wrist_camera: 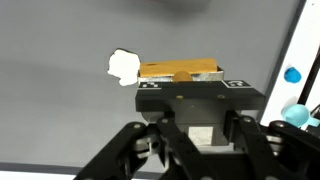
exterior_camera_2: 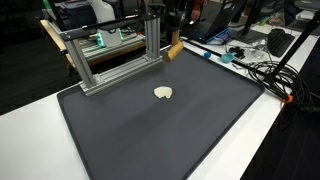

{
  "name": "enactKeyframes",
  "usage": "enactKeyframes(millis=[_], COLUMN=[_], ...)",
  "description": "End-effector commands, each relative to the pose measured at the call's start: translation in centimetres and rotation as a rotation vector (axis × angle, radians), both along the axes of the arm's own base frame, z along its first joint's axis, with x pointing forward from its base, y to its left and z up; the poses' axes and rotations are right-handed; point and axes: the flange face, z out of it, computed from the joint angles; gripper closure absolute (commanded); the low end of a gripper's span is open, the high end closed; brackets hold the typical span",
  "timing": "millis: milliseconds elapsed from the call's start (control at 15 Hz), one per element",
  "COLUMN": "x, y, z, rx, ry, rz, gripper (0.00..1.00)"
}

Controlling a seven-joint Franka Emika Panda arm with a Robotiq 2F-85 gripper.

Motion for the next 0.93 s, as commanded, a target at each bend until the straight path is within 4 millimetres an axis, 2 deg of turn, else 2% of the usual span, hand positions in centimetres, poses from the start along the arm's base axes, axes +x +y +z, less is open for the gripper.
enactKeyframes(millis=[0,133,200,400,533,733,867], x=[-0.7,-1.5,-1.6,-4.2,-6.6,-10.9,-13.2], y=[0.1,0.1,0.0,-1.5,-1.7,-1.0,0.6], z=[0.3,0.3,0.1,0.9,1.8,3.8,6.0], rx=[-0.003,-0.004,-0.004,0.000,0.009,0.018,0.043], ry=[-0.013,-0.019,-0.018,-0.011,-0.035,-0.094,-0.155], rz=[-0.009,-0.016,-0.018,-0.097,-0.120,-0.125,-0.102], gripper=[0.53,0.53,0.78,0.78,0.78,0.78,0.78])
